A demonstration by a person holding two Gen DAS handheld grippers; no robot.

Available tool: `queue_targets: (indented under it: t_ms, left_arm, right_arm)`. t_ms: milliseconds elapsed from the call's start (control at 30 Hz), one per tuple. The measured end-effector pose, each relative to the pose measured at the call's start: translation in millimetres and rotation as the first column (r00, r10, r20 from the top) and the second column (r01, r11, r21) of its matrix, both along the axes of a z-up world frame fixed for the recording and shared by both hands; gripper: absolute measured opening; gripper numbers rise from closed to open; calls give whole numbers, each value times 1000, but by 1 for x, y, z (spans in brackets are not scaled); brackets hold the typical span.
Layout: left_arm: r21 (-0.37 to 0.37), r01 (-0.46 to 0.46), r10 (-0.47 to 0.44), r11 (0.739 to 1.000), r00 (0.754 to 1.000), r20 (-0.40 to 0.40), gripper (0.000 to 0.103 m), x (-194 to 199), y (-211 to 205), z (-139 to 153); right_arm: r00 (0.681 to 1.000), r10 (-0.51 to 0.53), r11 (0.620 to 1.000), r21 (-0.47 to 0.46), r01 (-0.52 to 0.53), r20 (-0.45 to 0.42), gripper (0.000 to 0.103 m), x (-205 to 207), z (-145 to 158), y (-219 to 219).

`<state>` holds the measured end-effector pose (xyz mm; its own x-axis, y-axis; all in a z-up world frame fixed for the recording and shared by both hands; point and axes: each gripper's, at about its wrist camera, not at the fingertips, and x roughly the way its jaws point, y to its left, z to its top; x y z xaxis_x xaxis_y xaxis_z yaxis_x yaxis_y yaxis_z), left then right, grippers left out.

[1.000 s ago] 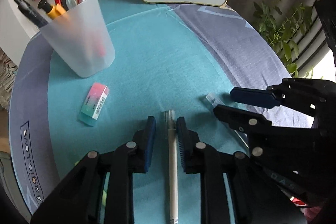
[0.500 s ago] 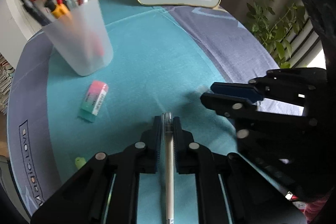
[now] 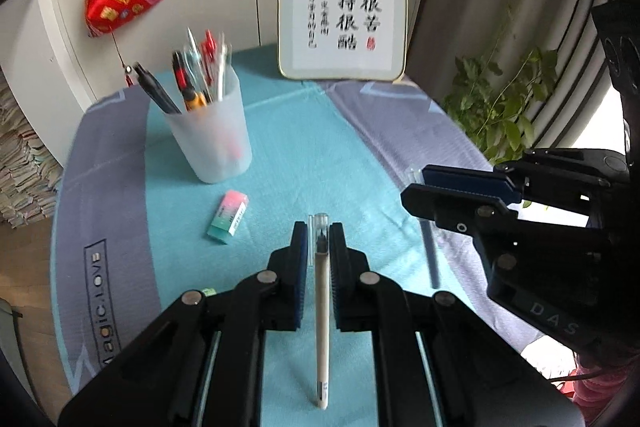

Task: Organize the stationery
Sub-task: 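Carry the white pen and blue pen to the cup and lower them in with both tools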

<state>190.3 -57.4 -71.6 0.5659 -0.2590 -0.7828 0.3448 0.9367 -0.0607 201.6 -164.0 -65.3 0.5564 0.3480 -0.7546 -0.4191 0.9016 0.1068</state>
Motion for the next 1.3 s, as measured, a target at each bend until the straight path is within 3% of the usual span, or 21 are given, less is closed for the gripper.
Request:
queue_targets:
  t_ms: [767, 1300]
  left_arm:
    - [-1, -23, 23, 1000, 985, 169, 6, -15, 17, 66]
    - [-20, -53, 56, 998, 978, 199, 6, -3, 31, 95]
  right_arm:
    - [992, -26, 999, 33, 23, 121, 12, -19, 54, 7]
    - [988, -22, 999, 51, 15, 152, 12, -9, 76, 12]
